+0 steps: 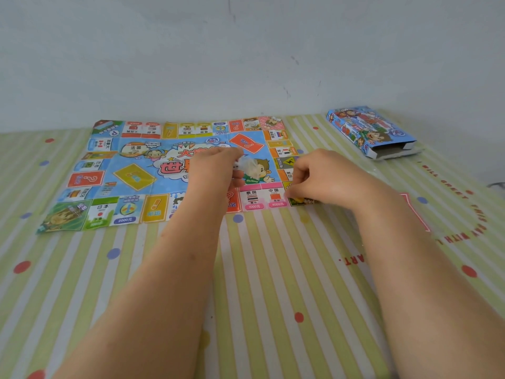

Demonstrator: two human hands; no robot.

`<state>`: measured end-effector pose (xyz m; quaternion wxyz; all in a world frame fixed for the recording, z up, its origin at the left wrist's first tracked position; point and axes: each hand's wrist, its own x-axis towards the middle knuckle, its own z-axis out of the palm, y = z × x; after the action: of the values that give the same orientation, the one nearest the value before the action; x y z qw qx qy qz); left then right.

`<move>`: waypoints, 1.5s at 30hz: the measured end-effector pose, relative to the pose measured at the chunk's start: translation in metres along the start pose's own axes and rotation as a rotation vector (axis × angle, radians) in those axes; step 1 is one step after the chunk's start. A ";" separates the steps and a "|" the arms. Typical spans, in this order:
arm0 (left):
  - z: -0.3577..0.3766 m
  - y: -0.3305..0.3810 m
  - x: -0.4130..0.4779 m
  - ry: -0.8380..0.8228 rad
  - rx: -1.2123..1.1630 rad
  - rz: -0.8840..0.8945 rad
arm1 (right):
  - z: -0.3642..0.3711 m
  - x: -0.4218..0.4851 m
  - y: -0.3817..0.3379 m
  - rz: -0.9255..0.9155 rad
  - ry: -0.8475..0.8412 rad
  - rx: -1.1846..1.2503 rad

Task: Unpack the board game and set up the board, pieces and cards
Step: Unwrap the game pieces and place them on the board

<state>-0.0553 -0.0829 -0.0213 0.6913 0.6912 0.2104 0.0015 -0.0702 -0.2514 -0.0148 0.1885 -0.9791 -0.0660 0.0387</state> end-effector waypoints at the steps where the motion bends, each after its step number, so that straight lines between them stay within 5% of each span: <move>1: 0.000 0.000 0.001 -0.001 0.001 0.000 | 0.000 0.000 0.001 0.002 0.005 0.005; 8: 0.000 0.000 0.004 0.001 0.002 -0.012 | -0.004 0.000 0.003 -0.003 0.024 0.076; 13: -0.001 0.000 0.005 0.002 -0.018 -0.003 | -0.008 0.002 0.006 0.050 0.427 0.282; 17: -0.002 -0.001 0.003 -0.020 -0.048 0.024 | -0.010 0.005 0.009 0.095 0.555 0.377; 25: -0.008 -0.002 0.000 -0.222 -0.246 0.073 | -0.001 0.006 -0.001 0.022 0.447 0.452; 37: -0.008 -0.004 0.008 -0.366 -0.368 -0.013 | 0.000 0.007 -0.004 -0.043 0.216 0.962; 45: -0.011 -0.005 0.007 -0.342 -0.361 0.014 | -0.001 0.004 -0.001 -0.034 0.107 0.916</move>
<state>-0.0533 -0.0705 -0.0274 0.8292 0.5481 0.0819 -0.0733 -0.0657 -0.2508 -0.0134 0.6056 -0.7942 -0.0482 0.0103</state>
